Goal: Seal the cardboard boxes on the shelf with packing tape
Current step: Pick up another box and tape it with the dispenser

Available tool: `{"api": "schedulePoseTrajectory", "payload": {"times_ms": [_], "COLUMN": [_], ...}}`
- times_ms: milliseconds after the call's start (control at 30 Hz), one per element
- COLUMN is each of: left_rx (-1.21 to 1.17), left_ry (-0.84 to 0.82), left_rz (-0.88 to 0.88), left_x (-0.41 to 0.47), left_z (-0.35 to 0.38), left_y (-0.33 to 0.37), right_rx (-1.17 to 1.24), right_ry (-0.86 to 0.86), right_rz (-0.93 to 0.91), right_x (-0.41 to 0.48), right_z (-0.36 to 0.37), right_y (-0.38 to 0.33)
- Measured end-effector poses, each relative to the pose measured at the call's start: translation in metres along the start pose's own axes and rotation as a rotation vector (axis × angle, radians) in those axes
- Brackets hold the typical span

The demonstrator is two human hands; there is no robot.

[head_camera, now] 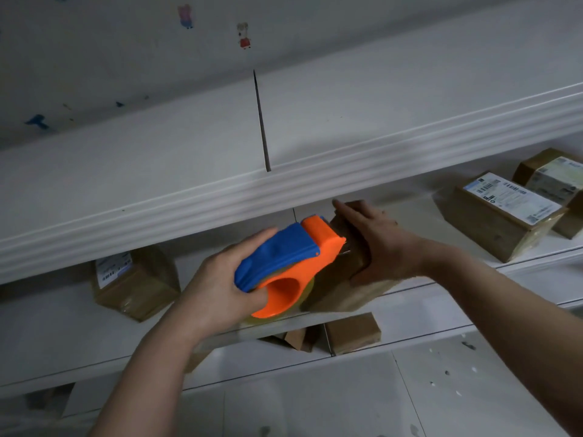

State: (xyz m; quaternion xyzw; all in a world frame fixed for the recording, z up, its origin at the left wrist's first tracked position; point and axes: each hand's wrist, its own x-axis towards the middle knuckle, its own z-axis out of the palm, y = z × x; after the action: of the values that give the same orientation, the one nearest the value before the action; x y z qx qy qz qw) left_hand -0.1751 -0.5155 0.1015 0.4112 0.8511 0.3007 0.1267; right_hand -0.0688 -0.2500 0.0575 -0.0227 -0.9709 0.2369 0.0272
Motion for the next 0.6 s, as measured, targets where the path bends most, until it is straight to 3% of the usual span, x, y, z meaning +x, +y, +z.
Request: {"api": "schedulePoseTrajectory", "payload": {"times_ms": [100, 200, 433, 600], "left_rx": [0.129, 0.214, 0.362, 0.392], "left_ry": [-0.104, -0.217, -0.286, -0.291], "left_rz": [0.027, 0.043, 0.164, 0.158], "left_x": [0.013, 0.032, 0.061, 0.059], "left_z": [0.001, 0.017, 0.046, 0.030], "left_y": [0.020, 0.030, 0.054, 0.040], "right_rx": [0.453, 0.702, 0.456, 0.444], "right_ry": [0.036, -0.028, 0.040, 0.037], "right_rz": [-0.001, 0.099, 0.118, 0.104], "right_x": [-0.022, -0.042, -0.047, -0.047], "right_z": [0.027, 0.051, 0.056, 0.060], "right_y": [0.028, 0.051, 0.066, 0.076]}}
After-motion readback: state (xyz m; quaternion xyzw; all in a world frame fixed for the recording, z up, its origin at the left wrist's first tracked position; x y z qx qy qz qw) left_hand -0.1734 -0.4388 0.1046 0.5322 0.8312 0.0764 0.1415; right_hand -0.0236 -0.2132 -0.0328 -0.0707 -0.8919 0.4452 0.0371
